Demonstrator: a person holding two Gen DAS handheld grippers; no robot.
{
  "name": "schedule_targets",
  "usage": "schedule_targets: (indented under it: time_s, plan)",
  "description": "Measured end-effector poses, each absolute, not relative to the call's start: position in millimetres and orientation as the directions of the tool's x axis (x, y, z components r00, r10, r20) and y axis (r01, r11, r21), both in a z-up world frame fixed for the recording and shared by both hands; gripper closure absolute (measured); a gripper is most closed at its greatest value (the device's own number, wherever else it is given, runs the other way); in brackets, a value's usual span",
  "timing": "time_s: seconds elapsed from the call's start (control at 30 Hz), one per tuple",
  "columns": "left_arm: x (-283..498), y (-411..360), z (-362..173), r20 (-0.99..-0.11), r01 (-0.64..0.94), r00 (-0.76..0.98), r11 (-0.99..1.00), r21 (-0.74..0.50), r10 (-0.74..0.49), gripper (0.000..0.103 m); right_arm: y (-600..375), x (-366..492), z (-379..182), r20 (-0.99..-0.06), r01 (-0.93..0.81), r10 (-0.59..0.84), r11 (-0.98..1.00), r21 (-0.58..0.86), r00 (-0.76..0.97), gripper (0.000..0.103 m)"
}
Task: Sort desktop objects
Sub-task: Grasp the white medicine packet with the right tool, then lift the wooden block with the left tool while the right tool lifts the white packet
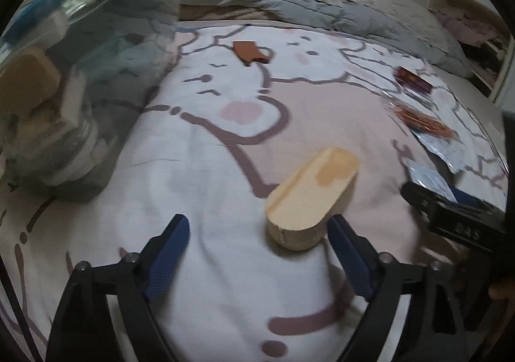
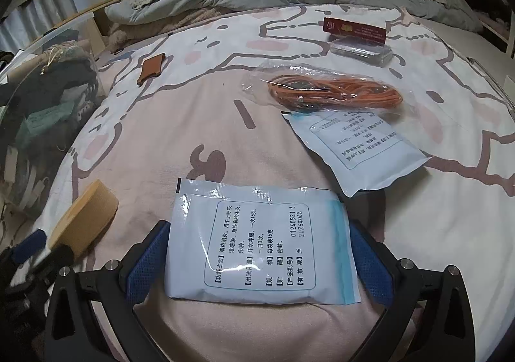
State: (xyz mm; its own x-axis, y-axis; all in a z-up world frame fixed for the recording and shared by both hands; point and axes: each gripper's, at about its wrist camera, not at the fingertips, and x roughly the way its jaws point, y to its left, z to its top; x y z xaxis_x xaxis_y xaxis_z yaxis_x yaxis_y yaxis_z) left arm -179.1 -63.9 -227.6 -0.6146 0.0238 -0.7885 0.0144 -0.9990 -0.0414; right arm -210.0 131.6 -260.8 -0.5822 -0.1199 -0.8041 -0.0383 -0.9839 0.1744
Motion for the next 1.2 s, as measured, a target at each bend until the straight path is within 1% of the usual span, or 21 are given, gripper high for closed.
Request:
schedule_targets:
  time_s: [0.1, 0.3, 0.43, 0.6, 0.67, 0.77, 0.83, 0.93, 0.97, 1.0, 1.03, 1.17, 1.2]
  plan:
    - [-183.4, -72.6, -230.4, -0.796, 0.036, -0.605, -0.998, -0.050, 0.018, 0.013, 131.7, -209.5, -260.9, -0.800, -0.039, -0.118, -0.984, 0.174, -0.588, 0.000]
    - [-183.3, -70.2, -235.3, -0.814, 0.025, -0.578, -0.999, 0.048, -0.053, 0.012, 134.4, -208.1, -259.7, -0.792, -0.035, -0.137, -0.980, 0.196, -0.595, 0.000]
    - [-187.5, -78.2, -236.4, -0.814, 0.063, -0.574, -0.996, 0.065, -0.089, 0.012, 134.0, -209.0, -258.8, -0.797, -0.031, -0.138, -0.981, 0.192, -0.588, 0.000]
    - [-193.5, -89.3, -237.8, -0.812, 0.129, -0.570, -0.990, 0.065, -0.128, 0.012, 147.3, -206.0, -257.4, -0.766, -0.036, -0.207, -0.957, 0.288, -0.608, 0.000]
    - [-192.1, -88.3, -237.2, -0.808, 0.130, -0.573, -0.989, 0.073, -0.135, 0.012, 142.7, -206.9, -257.4, -0.776, -0.033, -0.189, -0.965, 0.261, -0.602, 0.000]
    - [-189.4, -87.3, -234.8, -0.805, 0.126, -0.579, -0.989, 0.073, -0.133, 0.013, 130.9, -209.4, -259.0, -0.799, -0.028, -0.125, -0.984, 0.174, -0.588, 0.000]
    - [-187.3, -89.1, -231.9, -0.802, 0.125, -0.587, -0.991, 0.048, -0.113, 0.012, 131.6, -209.5, -259.7, -0.798, -0.032, -0.121, -0.985, 0.172, -0.590, 0.000]
    - [-181.7, -92.1, -221.6, -0.788, 0.096, -0.616, -0.993, -0.066, -0.007, 0.011, 136.7, -207.8, -259.6, -0.788, -0.034, -0.140, -0.979, 0.200, -0.600, 0.001]
    - [-180.2, -92.7, -217.7, -0.777, 0.086, -0.629, -0.991, -0.106, 0.029, 0.009, 136.7, -207.6, -259.6, -0.788, -0.036, -0.137, -0.980, 0.197, -0.601, 0.001]
    - [-179.4, -91.9, -214.7, -0.763, 0.081, -0.644, -0.987, -0.136, 0.052, 0.004, 135.9, -207.1, -259.6, -0.787, -0.036, -0.131, -0.981, 0.191, -0.602, 0.001]
    - [-179.2, -90.2, -212.9, -0.755, 0.080, -0.653, -0.985, -0.154, 0.065, 0.002, 135.2, -206.8, -259.8, -0.787, -0.036, -0.126, -0.982, 0.185, -0.604, 0.002]
    - [-189.6, -80.5, -217.7, -0.763, 0.064, -0.628, -0.967, -0.245, 0.152, 0.001, 133.4, -205.7, -259.2, -0.782, -0.037, -0.114, -0.984, 0.172, -0.612, 0.005]
    - [-192.5, -76.5, -220.4, -0.766, 0.059, -0.621, -0.965, -0.257, 0.166, 0.001, 133.8, -204.8, -258.7, -0.779, -0.038, -0.114, -0.984, 0.174, -0.617, 0.008]
